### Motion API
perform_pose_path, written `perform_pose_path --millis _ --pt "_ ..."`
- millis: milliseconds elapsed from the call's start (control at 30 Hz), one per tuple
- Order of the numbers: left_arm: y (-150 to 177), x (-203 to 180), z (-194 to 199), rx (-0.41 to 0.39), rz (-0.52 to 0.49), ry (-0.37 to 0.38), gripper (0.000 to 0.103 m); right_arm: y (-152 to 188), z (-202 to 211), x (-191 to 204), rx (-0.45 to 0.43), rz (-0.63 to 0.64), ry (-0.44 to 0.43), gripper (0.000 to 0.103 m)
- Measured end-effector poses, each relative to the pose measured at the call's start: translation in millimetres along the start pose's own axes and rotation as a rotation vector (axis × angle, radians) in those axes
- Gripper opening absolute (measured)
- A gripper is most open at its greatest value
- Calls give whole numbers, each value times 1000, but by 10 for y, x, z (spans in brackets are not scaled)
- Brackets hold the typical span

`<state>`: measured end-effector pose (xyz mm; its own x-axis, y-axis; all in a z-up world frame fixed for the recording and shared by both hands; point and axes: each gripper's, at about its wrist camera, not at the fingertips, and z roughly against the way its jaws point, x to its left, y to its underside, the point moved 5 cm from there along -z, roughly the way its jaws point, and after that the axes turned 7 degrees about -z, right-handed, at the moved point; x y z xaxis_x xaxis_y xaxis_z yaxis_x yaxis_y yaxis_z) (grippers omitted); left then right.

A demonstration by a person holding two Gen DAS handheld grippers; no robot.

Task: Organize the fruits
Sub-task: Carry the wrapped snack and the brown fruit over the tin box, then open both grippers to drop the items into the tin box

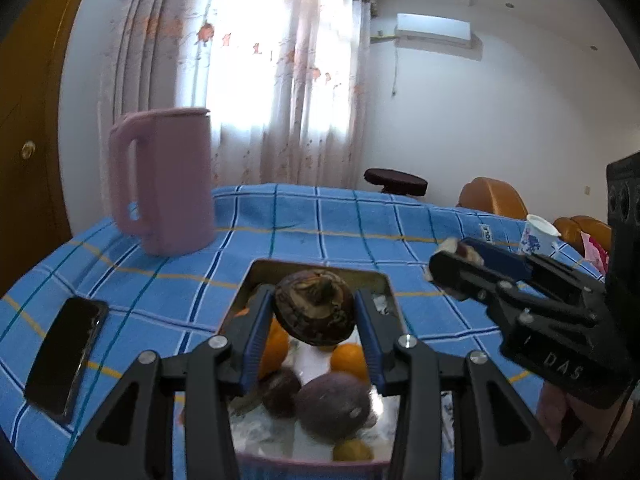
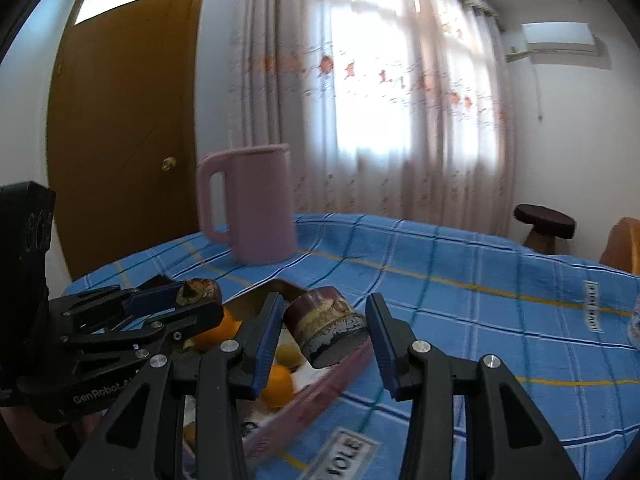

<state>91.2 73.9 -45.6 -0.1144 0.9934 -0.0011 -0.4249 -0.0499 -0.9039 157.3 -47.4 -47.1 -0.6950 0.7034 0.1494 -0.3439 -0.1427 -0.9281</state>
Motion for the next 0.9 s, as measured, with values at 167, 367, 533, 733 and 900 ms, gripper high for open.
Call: perform_pose_path --millis 167,367,533,733,900 --pt "106 96 53 18 2 -27 44 170 -156 241 66 37 -39 45" --pt "225 182 46 39 12 -50 44 343 -363 309 173 29 -65 45" --pt "304 224 -14 63 18 -55 44 415 -422 332 234 22 -83 45" --pt "317 247 -6 64 25 -61 45 433 -409 354 245 30 -83 45" --pt "289 266 29 54 24 -69 49 424 -406 338 242 23 -85 52"
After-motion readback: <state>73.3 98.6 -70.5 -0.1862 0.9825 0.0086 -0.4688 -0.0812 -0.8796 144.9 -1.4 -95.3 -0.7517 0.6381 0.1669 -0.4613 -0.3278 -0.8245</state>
